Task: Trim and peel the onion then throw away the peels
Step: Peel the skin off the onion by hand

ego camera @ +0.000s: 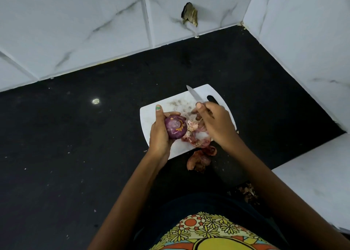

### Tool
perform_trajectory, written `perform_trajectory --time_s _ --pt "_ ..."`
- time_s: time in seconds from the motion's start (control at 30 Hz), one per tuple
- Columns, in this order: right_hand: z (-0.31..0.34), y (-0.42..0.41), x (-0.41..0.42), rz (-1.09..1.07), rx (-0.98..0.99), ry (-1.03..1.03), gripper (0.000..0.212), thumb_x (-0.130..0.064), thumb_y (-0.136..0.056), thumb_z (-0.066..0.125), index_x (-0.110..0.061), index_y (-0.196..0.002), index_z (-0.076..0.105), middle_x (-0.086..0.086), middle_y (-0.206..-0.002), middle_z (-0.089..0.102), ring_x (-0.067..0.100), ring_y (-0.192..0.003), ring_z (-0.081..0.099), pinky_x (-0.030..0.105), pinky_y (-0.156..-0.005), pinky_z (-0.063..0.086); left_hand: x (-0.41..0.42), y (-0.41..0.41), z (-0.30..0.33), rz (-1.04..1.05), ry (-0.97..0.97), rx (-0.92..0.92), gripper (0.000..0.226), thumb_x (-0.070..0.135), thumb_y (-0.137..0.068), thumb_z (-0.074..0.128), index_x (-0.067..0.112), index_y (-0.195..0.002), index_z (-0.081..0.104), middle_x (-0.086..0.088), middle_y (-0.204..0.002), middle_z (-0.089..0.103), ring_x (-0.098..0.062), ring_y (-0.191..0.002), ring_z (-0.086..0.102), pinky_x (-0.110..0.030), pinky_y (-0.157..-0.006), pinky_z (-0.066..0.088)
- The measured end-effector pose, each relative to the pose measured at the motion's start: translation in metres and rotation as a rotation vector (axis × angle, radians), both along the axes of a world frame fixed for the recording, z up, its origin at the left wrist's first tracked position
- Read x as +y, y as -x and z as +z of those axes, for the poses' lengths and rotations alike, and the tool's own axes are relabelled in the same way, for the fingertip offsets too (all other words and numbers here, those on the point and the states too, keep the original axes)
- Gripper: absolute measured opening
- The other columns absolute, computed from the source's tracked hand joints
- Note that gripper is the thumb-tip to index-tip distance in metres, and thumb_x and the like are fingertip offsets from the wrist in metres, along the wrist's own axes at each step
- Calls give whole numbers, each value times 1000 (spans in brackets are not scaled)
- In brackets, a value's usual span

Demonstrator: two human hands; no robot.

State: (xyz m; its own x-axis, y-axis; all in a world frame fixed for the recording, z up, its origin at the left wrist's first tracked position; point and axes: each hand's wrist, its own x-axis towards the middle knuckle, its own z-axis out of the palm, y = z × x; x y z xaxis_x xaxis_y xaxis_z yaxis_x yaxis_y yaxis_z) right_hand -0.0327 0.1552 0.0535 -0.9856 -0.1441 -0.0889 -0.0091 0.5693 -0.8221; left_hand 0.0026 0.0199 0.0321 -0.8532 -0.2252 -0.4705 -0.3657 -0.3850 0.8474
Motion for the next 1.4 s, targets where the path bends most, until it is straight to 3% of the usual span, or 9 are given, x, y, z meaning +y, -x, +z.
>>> perform_trajectory --time_s 0.1,0.2,0.3,0.4,0.5,0.7,0.8,1.07,1.4 --pt "-4 -8 12 14 38 -76 32 -31 -94 51 -15 -69 63 11 -74 66 23 -64 62 42 -65 51 -6 -1 3 -5 -105 31 58 57 -95 30 14 -78 66 -2 -75 73 -11 -73 69 -32 -77 55" --pt "-13 -15 18 70 1 -163 11 -13 -87 61 -10 -96 66 5 -90 69 17 -84 64 37 -80 52 -7 -2 3 -28 -157 33 61 58 -94 29 14 -77 66 -1 -76 72 -10 -72 68 -28 -71 55" --pt "-18 -18 20 145 26 -271 27 -7 -86 56 -18 -109 65 2 -106 70 18 -102 61 39 -92 49 -3 -4 4 -38 -185 16 61 59 -94 27 15 -77 67 1 -75 71 -8 -71 67 -26 -66 55" --pt "-15 -18 20 112 87 -250 14 -17 -87 59 -18 -97 69 0 -93 71 17 -89 64 40 -83 51 -1 -6 4 -27 -217 -19 61 61 -93 28 16 -78 67 2 -73 70 -10 -71 66 -25 -62 54" --pt "-8 -19 17 149 116 -271 21 -12 -80 66 -19 -100 68 1 -105 57 15 -101 51 31 -88 44 -2 -7 6 -17 -240 -45 62 62 -92 29 15 -78 67 1 -71 69 -12 -70 64 -23 -55 53" --pt "23 -24 10 274 173 114 15 -9 -84 66 -14 -98 70 -6 -94 65 4 -92 60 13 -77 48 -5 -6 9 -95 -145 -85 71 68 -90 20 15 -72 62 1 -64 66 -14 -58 59 -22 -54 42" --pt "27 -22 7 354 206 96 21 -10 -81 69 -14 -102 71 -1 -95 67 6 -91 62 20 -79 52 -6 -6 13 -143 -157 -93 72 72 -88 21 15 -65 60 -1 -65 66 -15 -60 61 -30 -66 45" --pt "28 -23 6 399 322 63 17 -14 -79 69 -10 -94 74 4 -90 71 11 -85 66 32 -76 54 -11 -1 22 -251 -127 -107 80 77 -84 19 16 -51 60 -3 -55 61 -17 -52 58 -24 -55 43" --pt "36 -23 1 421 131 40 8 -5 -76 72 -6 -84 70 -1 -86 62 9 -81 58 9 -65 47 -8 -1 17 -304 -16 -89 83 74 -87 14 9 -58 57 -6 -52 59 -16 -45 55 -22 -49 43"
